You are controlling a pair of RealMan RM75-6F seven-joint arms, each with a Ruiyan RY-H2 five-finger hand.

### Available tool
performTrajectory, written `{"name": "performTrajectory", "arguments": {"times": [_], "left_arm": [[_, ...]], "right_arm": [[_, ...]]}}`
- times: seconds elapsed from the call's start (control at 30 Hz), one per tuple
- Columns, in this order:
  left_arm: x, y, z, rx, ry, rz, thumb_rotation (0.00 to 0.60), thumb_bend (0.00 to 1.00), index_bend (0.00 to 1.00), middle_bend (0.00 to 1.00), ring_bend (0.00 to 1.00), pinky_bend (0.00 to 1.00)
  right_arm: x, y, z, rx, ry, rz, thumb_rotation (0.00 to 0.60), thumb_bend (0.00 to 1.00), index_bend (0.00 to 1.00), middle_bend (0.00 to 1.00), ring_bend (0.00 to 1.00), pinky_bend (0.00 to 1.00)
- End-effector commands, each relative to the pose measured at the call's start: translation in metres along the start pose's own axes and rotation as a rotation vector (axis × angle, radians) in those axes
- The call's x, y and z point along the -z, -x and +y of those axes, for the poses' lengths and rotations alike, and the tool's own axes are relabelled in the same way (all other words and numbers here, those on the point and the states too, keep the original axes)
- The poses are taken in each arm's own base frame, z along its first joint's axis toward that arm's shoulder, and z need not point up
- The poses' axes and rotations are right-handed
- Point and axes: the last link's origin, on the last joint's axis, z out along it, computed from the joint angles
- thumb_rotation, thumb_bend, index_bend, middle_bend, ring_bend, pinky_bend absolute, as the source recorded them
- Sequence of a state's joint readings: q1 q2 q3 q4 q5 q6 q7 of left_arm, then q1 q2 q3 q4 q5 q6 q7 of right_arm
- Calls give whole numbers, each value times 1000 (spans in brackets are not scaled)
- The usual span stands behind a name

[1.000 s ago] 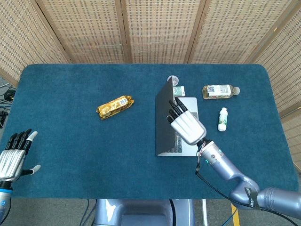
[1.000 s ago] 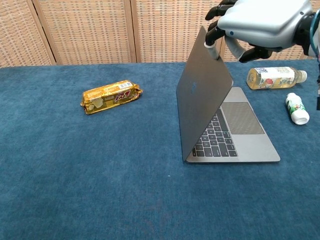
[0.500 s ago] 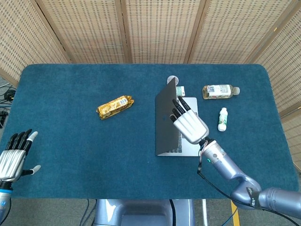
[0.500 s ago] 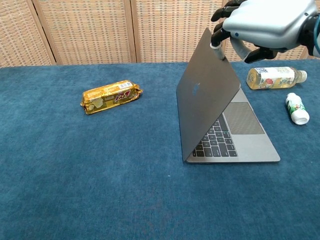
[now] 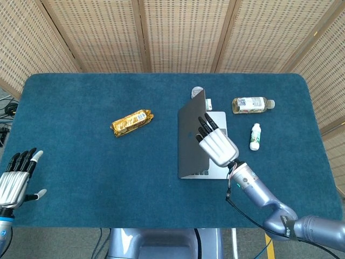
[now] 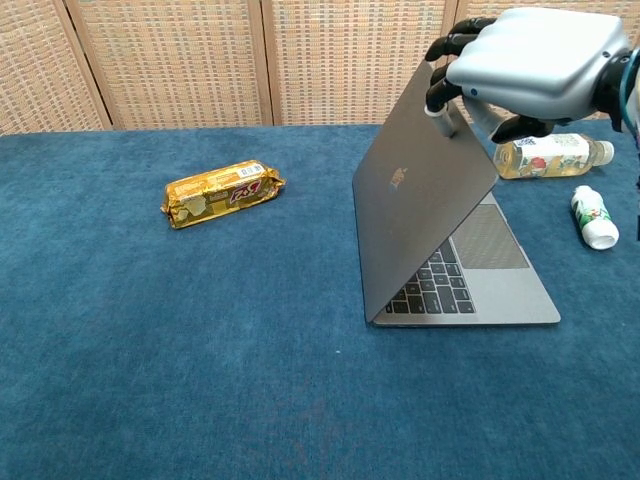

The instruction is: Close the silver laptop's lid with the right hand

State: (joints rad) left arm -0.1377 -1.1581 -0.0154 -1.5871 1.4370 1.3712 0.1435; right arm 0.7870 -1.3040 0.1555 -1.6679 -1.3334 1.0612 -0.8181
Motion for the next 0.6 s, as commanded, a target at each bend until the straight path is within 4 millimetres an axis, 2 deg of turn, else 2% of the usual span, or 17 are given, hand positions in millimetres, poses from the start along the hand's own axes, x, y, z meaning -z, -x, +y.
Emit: {"name": "performTrajectory", "arguments": {"times": [0.03,0.6], "left_arm": [[0,0,1,-1,2,0,600,49,0,0,0,0],[0,0,1,1,2,3,600,49,0,0,0,0]], "right_arm": [[0,0,1,22,3,-1,600,1000,429,347,103,81],[1,5,-2,81,10,-27,600,1000,429,348,103,81]]}}
